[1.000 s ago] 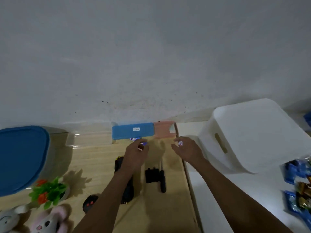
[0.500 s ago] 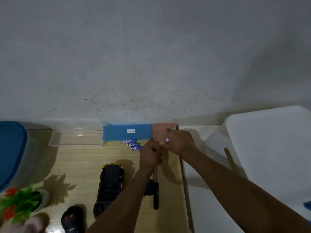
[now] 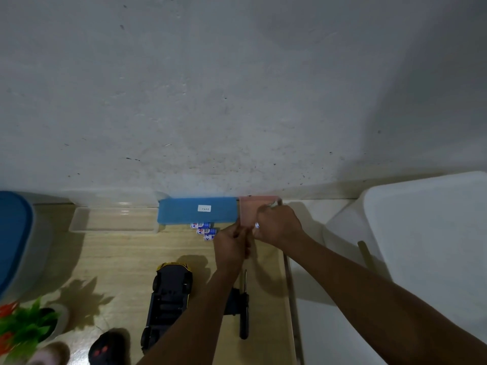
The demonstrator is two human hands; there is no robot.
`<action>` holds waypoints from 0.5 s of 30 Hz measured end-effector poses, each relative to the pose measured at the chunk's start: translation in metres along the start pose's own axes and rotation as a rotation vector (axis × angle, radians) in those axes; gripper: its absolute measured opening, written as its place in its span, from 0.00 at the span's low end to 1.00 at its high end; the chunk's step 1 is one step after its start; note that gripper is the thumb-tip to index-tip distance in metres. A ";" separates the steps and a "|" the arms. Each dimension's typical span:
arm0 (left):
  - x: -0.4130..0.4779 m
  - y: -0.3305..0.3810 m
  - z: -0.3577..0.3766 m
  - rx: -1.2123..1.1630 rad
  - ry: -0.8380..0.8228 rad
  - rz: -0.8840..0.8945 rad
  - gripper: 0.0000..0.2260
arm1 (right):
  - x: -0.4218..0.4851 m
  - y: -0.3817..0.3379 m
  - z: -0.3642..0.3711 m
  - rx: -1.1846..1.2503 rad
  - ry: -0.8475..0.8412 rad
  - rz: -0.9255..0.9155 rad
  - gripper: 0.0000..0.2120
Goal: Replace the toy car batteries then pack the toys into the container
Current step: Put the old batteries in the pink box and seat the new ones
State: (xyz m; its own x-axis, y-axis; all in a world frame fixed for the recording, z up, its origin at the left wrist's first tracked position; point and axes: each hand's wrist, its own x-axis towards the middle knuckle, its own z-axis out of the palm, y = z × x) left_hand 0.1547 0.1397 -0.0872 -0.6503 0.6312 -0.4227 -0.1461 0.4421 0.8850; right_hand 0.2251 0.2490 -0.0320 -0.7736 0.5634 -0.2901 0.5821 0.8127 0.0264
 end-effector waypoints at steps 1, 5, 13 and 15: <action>0.001 -0.001 0.000 0.003 -0.002 0.002 0.09 | 0.001 0.000 0.000 -0.015 -0.005 -0.012 0.09; 0.003 -0.003 0.001 0.001 -0.005 0.012 0.10 | 0.003 0.001 -0.002 -0.055 -0.012 -0.042 0.11; 0.003 -0.006 0.001 -0.042 0.021 0.010 0.05 | 0.006 0.014 -0.021 -0.048 -0.012 -0.063 0.17; 0.001 -0.006 0.000 -0.031 0.010 0.028 0.06 | 0.004 0.018 -0.023 -0.013 0.030 -0.020 0.14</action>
State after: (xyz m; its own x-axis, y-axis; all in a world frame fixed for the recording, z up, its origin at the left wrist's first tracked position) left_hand 0.1548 0.1382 -0.0930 -0.6616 0.6366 -0.3961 -0.1512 0.4042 0.9021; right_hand 0.2269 0.2697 -0.0110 -0.7924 0.5511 -0.2618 0.5632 0.8257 0.0334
